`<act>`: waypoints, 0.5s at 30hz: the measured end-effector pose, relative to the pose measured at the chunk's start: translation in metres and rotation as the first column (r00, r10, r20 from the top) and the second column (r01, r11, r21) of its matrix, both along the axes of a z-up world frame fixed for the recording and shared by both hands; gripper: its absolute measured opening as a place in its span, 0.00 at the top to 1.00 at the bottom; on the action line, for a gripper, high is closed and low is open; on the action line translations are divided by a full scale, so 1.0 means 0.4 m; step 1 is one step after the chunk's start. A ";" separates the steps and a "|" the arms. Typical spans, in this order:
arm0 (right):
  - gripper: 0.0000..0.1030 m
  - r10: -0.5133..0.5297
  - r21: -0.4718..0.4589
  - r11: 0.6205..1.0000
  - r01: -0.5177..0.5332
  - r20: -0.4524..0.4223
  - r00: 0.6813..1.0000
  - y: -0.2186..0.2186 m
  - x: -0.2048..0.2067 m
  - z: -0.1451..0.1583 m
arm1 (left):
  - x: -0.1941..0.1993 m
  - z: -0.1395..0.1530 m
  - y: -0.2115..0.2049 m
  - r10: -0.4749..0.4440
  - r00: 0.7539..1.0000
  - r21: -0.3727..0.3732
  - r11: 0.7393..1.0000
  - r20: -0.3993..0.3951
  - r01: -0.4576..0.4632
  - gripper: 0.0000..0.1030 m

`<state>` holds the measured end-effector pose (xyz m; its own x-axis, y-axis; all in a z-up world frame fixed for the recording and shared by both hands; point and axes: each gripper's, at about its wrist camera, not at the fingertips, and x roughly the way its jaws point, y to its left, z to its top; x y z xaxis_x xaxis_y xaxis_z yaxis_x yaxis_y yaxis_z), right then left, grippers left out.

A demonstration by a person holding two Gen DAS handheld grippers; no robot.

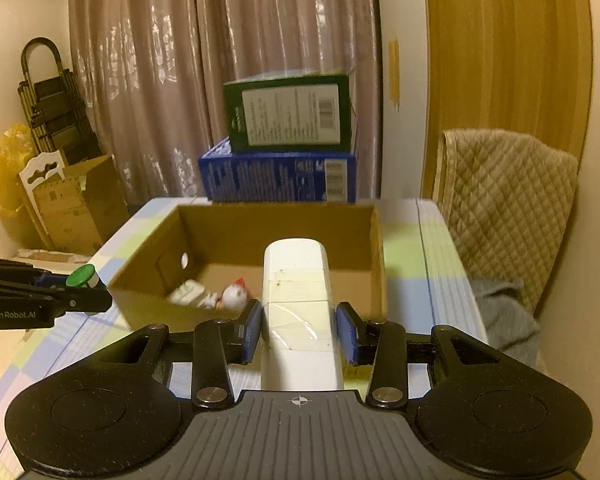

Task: Organize rigid objects
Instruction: 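Carry green jar in left tool over box while right tool carries white stick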

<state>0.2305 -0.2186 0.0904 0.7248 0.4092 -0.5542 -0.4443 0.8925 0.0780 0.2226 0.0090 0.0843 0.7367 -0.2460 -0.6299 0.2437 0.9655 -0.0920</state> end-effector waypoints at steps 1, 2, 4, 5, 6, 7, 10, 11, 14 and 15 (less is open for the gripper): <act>0.64 0.002 -0.004 1.000 -0.002 0.004 1.000 0.006 0.020 0.007 | 0.021 0.008 -0.002 -0.003 1.000 0.003 1.000 0.002 0.003 0.75; 0.64 0.004 -0.011 1.000 -0.004 0.008 1.000 0.011 0.039 0.012 | 0.036 0.013 -0.003 -0.006 1.000 0.006 1.000 0.004 0.006 0.75; 0.64 0.010 -0.023 1.000 -0.010 0.011 1.000 0.023 0.076 0.018 | 0.079 0.024 -0.003 -0.008 1.000 0.007 1.000 0.004 0.008 0.75; 0.64 0.015 -0.025 1.000 -0.014 0.009 1.000 0.027 0.092 0.021 | 0.102 0.028 -0.001 -0.008 1.000 0.001 1.000 0.002 0.008 0.75; 0.64 0.016 -0.027 1.000 -0.016 0.006 1.000 0.034 0.111 0.022 | 0.118 0.029 0.002 -0.008 1.000 -0.003 1.000 -0.002 0.008 0.75; 0.64 0.018 -0.031 0.999 -0.018 0.003 1.000 0.040 0.129 0.021 | 0.139 0.030 0.004 -0.006 1.000 -0.007 1.000 -0.007 0.006 0.75; 0.64 0.020 -0.044 0.999 -0.020 -0.010 1.000 0.057 0.173 0.012 | 0.192 0.021 0.000 -0.004 1.000 0.008 1.000 -0.022 0.005 0.75; 0.64 0.021 -0.048 0.999 -0.022 -0.016 1.000 0.061 0.188 0.005 | 0.207 0.016 -0.001 -0.007 1.000 0.011 1.000 -0.029 0.007 0.75; 0.64 0.023 -0.058 0.998 -0.025 -0.037 0.999 0.075 0.225 -0.019 | 0.240 -0.005 -0.011 -0.013 0.999 0.017 1.000 -0.049 0.014 0.75; 0.64 0.022 -0.060 0.998 -0.025 -0.043 0.999 0.078 0.234 -0.027 | 0.250 -0.012 -0.013 -0.015 0.998 0.020 1.000 -0.054 0.016 0.75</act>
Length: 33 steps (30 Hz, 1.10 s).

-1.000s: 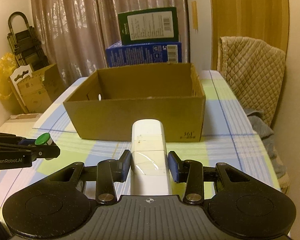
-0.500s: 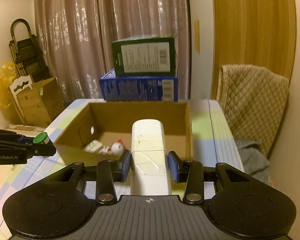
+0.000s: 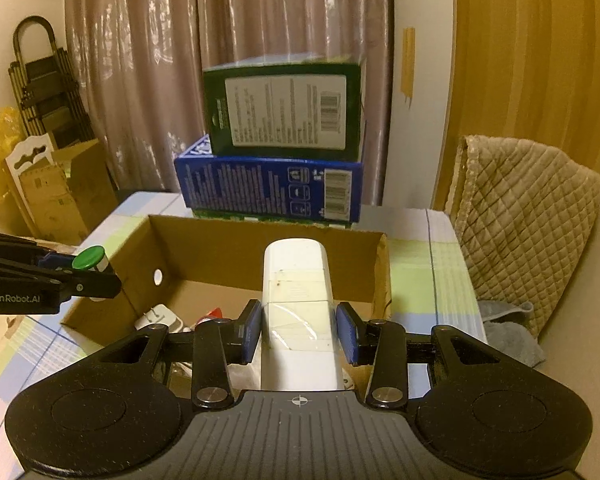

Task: Organize rigid objects
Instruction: 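Carry green jar in left tool over box while right tool carries white stick, then open left tool to drop jar into box while right tool releases stick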

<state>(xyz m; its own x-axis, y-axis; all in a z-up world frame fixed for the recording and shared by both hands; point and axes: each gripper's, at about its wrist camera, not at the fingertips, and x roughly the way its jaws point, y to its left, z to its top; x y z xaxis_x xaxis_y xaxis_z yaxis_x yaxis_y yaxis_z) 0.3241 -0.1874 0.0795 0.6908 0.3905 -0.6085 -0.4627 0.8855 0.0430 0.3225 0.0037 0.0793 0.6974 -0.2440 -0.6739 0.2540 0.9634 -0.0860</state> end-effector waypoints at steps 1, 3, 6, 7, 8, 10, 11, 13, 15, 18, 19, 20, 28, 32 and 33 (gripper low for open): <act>0.64 -0.001 -0.001 1.000 0.001 -0.005 1.000 0.000 0.007 -0.009 | 0.011 -0.009 -0.004 -0.002 1.000 0.002 1.000 -0.008 0.002 0.75; 0.64 -0.004 0.001 1.000 0.004 -0.021 1.000 0.006 0.026 -0.024 | 0.030 -0.027 -0.011 -0.007 1.000 0.005 1.000 -0.022 0.007 0.75; 0.64 -0.007 -0.002 1.000 0.007 -0.036 0.999 0.011 0.047 -0.046 | 0.053 -0.047 -0.016 -0.012 0.999 0.009 1.000 -0.035 0.012 0.75; 0.64 -0.008 -0.006 1.000 0.008 -0.041 0.999 0.013 0.054 -0.053 | 0.060 -0.054 -0.018 -0.012 0.999 0.009 1.000 -0.038 0.012 0.76; 0.64 -0.010 -0.007 1.000 0.010 -0.045 0.999 0.013 0.060 -0.059 | 0.067 -0.060 -0.019 -0.012 0.999 0.007 1.000 -0.043 0.012 0.75; 0.64 -0.015 -0.012 1.000 0.014 -0.052 0.999 0.013 0.071 -0.071 | 0.077 -0.070 -0.017 -0.011 0.999 0.000 1.000 -0.051 0.011 0.75; 0.64 -0.017 -0.014 1.000 0.016 -0.055 0.998 0.013 0.075 -0.076 | 0.083 -0.076 -0.017 -0.010 0.998 -0.001 1.000 -0.056 0.010 0.75; 0.64 -0.022 -0.017 1.000 0.021 -0.065 0.998 0.013 0.088 -0.088 | 0.095 -0.086 -0.018 -0.008 0.998 0.001 1.000 -0.064 0.008 0.75; 0.64 -0.030 -0.020 0.999 0.028 -0.077 0.997 0.012 0.100 -0.103 | 0.106 -0.094 -0.020 -0.010 0.997 0.002 1.000 -0.071 0.010 0.75; 0.64 -0.040 -0.024 0.999 0.038 -0.093 0.995 0.011 0.116 -0.120 | 0.120 -0.109 -0.023 -0.011 0.997 -0.001 1.000 -0.080 0.011 0.76; 0.64 -0.042 -0.026 0.999 0.039 -0.099 0.994 0.012 0.121 -0.126 | 0.125 -0.115 -0.023 -0.012 0.996 -0.005 1.000 -0.086 0.011 0.75; 0.64 -0.043 -0.027 0.999 0.040 -0.105 0.994 0.012 0.125 -0.132 | 0.129 -0.121 -0.025 -0.012 0.996 -0.004 1.000 -0.089 0.011 0.75; 0.64 -0.052 -0.025 0.998 0.049 -0.127 0.991 0.013 0.148 -0.160 | 0.158 -0.160 -0.045 -0.024 0.993 0.009 1.000 -0.111 0.025 0.75; 0.64 -0.054 -0.024 0.998 0.051 -0.135 0.989 0.011 0.156 -0.169 | 0.165 -0.175 -0.054 -0.028 0.992 0.013 0.999 -0.119 0.030 0.75; 0.64 -0.054 -0.024 0.998 0.052 -0.136 0.989 0.012 0.157 -0.171 | 0.168 -0.179 -0.055 -0.027 0.992 0.014 0.999 -0.122 0.029 0.75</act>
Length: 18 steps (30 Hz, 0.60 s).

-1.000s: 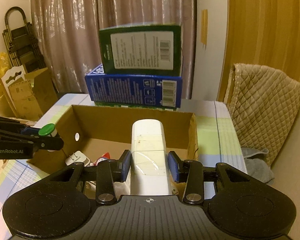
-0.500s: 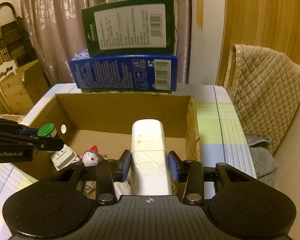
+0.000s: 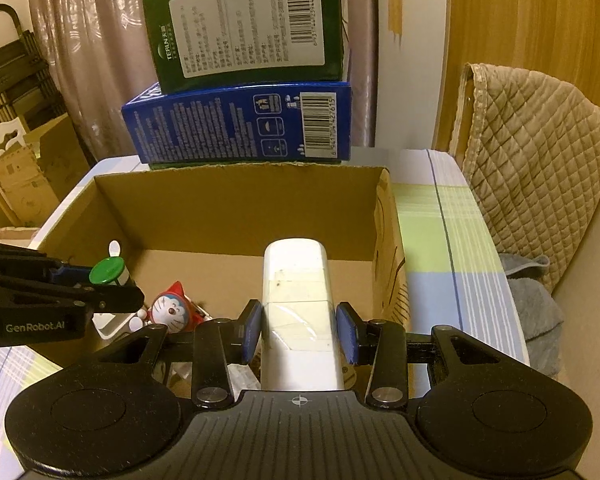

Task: Organize rigid objects
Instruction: 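Open left tool to drop jar into box while right tool releases stick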

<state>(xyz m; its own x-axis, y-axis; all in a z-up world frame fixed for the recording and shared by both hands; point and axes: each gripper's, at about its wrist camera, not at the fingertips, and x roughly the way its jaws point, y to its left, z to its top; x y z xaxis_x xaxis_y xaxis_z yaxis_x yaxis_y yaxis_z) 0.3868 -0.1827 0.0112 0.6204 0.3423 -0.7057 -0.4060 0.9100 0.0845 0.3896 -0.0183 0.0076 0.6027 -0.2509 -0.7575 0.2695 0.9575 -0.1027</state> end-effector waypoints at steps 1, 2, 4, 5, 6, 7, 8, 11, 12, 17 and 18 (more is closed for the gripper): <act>0.64 0.000 0.001 1.000 0.000 -0.001 1.000 -0.001 0.001 -0.002 | 0.002 -0.003 -0.001 0.000 1.000 0.000 1.000 -0.003 0.000 0.75; 0.64 -0.001 0.001 1.000 0.001 -0.003 1.000 -0.001 0.001 -0.003 | 0.004 -0.006 -0.003 -0.001 1.000 0.001 1.000 -0.005 0.001 0.75; 0.64 -0.002 0.002 1.000 0.002 -0.005 1.000 -0.001 0.001 -0.005 | 0.008 -0.010 -0.007 -0.002 1.000 0.002 1.000 -0.010 0.002 0.75; 0.64 -0.003 0.003 1.000 0.003 -0.005 1.000 -0.002 0.001 -0.005 | 0.010 -0.012 -0.010 -0.004 1.000 0.006 1.000 -0.013 0.004 0.75; 0.64 -0.003 0.003 1.000 0.003 -0.006 1.000 -0.002 0.001 -0.006 | 0.010 -0.012 -0.012 -0.002 1.000 0.011 1.000 -0.013 0.002 0.75; 0.64 -0.004 0.003 1.000 0.004 -0.007 1.000 -0.002 0.001 -0.007 | 0.010 -0.011 -0.013 0.001 1.000 0.011 1.000 -0.010 -0.001 0.71; 0.64 -0.004 0.003 1.000 0.004 -0.008 1.000 -0.003 0.000 -0.007 | 0.010 -0.008 -0.013 0.003 1.000 0.008 1.000 -0.007 -0.003 0.68; 0.64 -0.005 0.004 1.000 0.005 -0.008 1.000 -0.004 -0.002 -0.006 | 0.007 0.002 -0.011 0.009 1.000 0.006 1.000 0.006 -0.009 0.68; 0.64 -0.005 0.004 1.000 0.005 -0.008 1.000 -0.003 -0.002 -0.007 | 0.006 0.006 -0.009 0.010 1.000 0.008 1.000 0.011 -0.010 0.68; 0.64 -0.003 0.006 1.000 0.003 -0.011 1.000 -0.001 -0.003 -0.005 | -0.002 0.020 -0.001 0.010 1.000 0.003 1.000 0.017 -0.010 0.68; 0.64 -0.003 0.007 1.000 0.003 -0.012 1.000 0.001 -0.004 -0.004 | -0.004 0.022 0.000 0.011 1.000 0.006 1.000 0.019 -0.011 0.68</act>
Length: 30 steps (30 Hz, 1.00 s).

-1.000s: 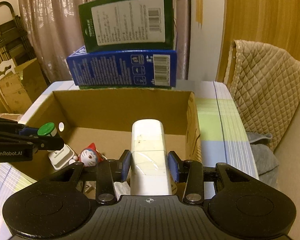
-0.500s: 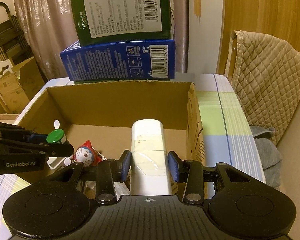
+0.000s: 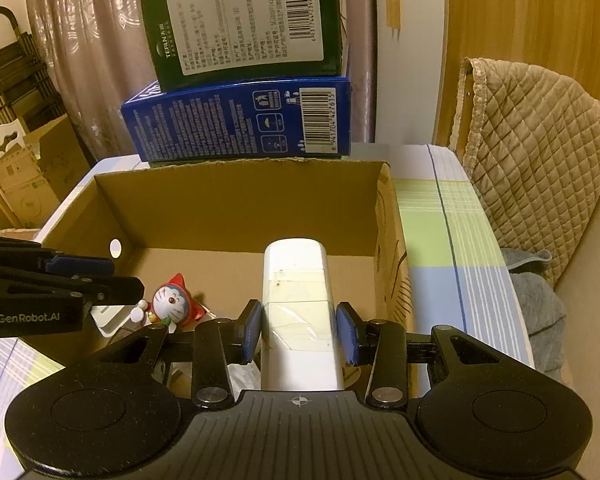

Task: Organize rigid objects
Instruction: 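Open left tool to drop jar into box while right tool releases stick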

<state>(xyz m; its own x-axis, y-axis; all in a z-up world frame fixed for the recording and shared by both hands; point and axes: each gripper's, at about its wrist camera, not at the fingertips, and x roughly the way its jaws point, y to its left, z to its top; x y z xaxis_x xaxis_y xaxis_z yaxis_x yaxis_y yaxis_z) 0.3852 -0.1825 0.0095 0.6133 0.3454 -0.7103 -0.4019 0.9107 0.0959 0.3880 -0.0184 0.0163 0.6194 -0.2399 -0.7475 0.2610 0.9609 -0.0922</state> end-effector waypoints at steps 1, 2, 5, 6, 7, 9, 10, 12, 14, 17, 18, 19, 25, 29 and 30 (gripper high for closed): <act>0.64 0.000 0.001 1.000 0.000 -0.001 1.000 0.001 -0.001 0.001 | -0.002 0.001 0.000 0.000 1.000 0.003 1.000 0.001 0.000 0.68; 0.64 0.001 0.001 1.000 -0.001 -0.001 1.000 0.003 -0.002 0.002 | -0.004 0.001 0.000 -0.001 1.000 0.003 1.000 0.000 0.001 0.68; 0.64 0.003 0.001 1.000 -0.003 -0.004 1.000 0.008 -0.002 0.004 | -0.009 0.003 0.001 0.001 1.000 0.005 1.000 0.000 -0.001 0.68; 0.64 0.004 0.000 1.000 -0.004 -0.005 1.000 0.010 -0.003 0.003 | -0.010 0.003 0.000 -0.001 1.000 0.006 1.000 0.000 0.001 0.68; 0.64 0.004 0.000 1.000 -0.004 -0.006 1.000 0.012 -0.003 0.004 | -0.011 0.004 0.000 -0.001 1.000 0.007 1.000 0.002 0.001 0.68; 0.64 0.003 0.001 1.000 -0.003 -0.006 1.000 0.013 -0.003 0.006 | -0.012 0.004 0.001 0.000 1.000 0.007 1.000 0.003 0.000 0.68; 0.64 0.003 0.002 1.000 -0.003 -0.006 1.000 0.014 -0.003 0.006 | -0.013 0.005 0.001 0.000 1.000 0.006 1.000 0.003 0.000 0.68; 0.64 0.003 0.002 1.000 -0.003 -0.005 1.000 0.013 -0.001 0.007 | -0.013 0.005 0.000 -0.001 1.000 0.010 1.000 0.004 0.001 0.68; 0.64 0.001 0.004 1.000 -0.001 -0.004 1.000 0.014 -0.001 0.007 | -0.014 0.005 -0.001 0.000 1.000 0.012 1.000 0.003 0.000 0.68; 0.64 0.001 0.006 1.000 -0.001 -0.005 1.000 0.015 -0.001 0.007 | -0.018 0.006 -0.002 -0.001 1.000 0.014 1.000 0.006 0.001 0.68; 0.64 0.000 0.005 1.000 0.000 -0.005 1.000 0.014 0.000 0.007 | -0.018 0.006 -0.002 -0.001 1.000 0.014 1.000 0.006 0.001 0.68; 0.64 -0.002 0.008 1.000 0.002 -0.006 1.000 0.013 0.001 0.007 | -0.018 0.006 -0.002 -0.001 1.000 0.014 1.000 0.005 0.001 0.68; 0.63 -0.016 0.066 0.998 0.017 -0.012 1.000 -0.006 0.012 0.003 | -0.020 0.010 -0.004 -0.004 1.000 0.021 1.000 0.014 0.003 0.66; 0.35 -0.034 0.094 0.995 0.030 0.039 0.999 -0.020 0.002 0.022 | -0.031 0.017 -0.002 0.001 0.999 0.023 1.000 0.034 -0.001 0.45; 0.35 -0.037 0.102 0.994 0.033 0.046 0.998 -0.024 -0.003 0.029 | -0.035 0.019 0.000 0.004 0.999 0.021 1.000 0.037 -0.005 0.45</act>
